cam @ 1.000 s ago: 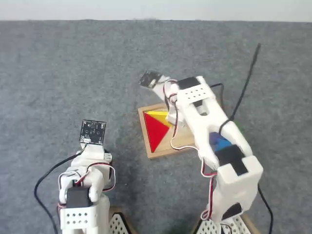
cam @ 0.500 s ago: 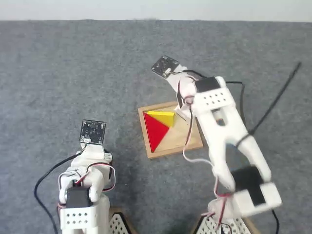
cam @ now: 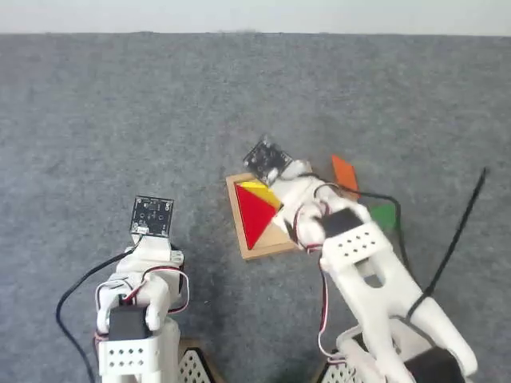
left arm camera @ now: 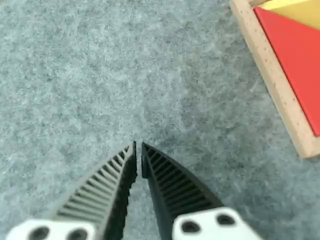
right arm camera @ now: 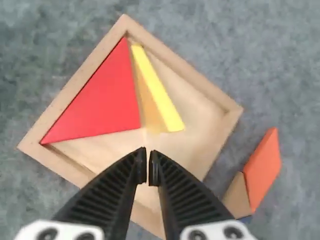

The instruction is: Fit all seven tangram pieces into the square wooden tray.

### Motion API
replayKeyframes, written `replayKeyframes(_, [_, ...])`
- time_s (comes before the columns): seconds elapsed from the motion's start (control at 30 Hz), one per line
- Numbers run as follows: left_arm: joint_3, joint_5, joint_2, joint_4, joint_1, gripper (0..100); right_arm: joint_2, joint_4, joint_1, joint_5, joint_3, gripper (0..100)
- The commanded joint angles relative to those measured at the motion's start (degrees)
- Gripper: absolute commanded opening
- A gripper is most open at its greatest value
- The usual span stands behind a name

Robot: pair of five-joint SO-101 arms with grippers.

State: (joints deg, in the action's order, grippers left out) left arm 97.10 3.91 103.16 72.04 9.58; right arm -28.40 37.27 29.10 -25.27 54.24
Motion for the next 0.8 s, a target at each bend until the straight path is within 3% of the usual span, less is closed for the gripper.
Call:
replayKeyframes(0.0, [-0.57,0.09,0.97,0.18,-0.26,2,-2.59,-5.41,0.4,0.62,0.53,1.6])
replayKeyframes(0.53, [-0.57,0.09,0.97,0.18,-0.26,2,-2.42,-8.84,0.92,2.9,-0.44,1.7])
replayKeyframes(0.77, [-0.57,0.09,0.97,0.18,-0.26,2,1.27,-8.48,-4.53,3.25,-3.96,1.3])
